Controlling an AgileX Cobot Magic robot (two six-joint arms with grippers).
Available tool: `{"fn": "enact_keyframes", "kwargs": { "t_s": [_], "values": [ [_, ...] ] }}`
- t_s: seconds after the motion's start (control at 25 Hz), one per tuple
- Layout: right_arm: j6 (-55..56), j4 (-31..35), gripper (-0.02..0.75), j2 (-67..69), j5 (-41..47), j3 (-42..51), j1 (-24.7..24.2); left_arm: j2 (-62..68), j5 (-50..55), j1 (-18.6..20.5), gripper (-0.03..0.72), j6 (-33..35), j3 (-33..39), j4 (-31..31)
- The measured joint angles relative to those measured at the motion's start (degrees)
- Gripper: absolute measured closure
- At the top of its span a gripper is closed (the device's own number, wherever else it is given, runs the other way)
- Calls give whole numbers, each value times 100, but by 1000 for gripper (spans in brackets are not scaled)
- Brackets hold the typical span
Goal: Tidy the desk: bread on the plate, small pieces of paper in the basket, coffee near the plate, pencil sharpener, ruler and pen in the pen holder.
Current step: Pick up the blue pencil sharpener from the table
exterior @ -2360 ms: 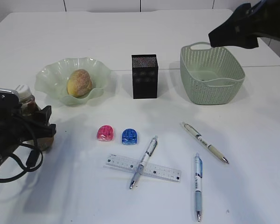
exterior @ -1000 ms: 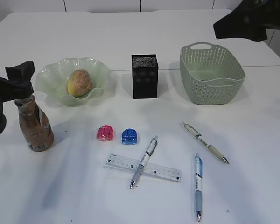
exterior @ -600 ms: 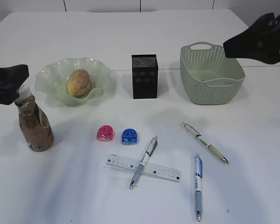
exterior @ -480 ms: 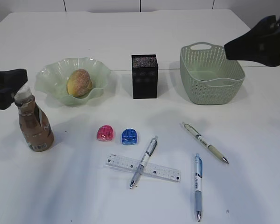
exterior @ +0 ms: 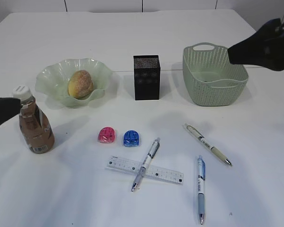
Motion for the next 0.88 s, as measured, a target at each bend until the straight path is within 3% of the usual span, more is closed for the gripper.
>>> {"fn": "enact_keyframes", "kwargs": {
  "t_s": [0.24, 0.48, 0.88],
  "values": [
    [11, -22, 253, 0, 13, 0, 0, -232, 1249, 0, 129, 0, -32, 0],
    [478, -452, 253, 0, 37, 0, 0, -254, 2518, -6, 132, 0, -686, -151],
    [969, -699, 253, 0, 307, 0, 0, -258, 3208, -6, 157, 9, -1069, -159]
  ]
}}
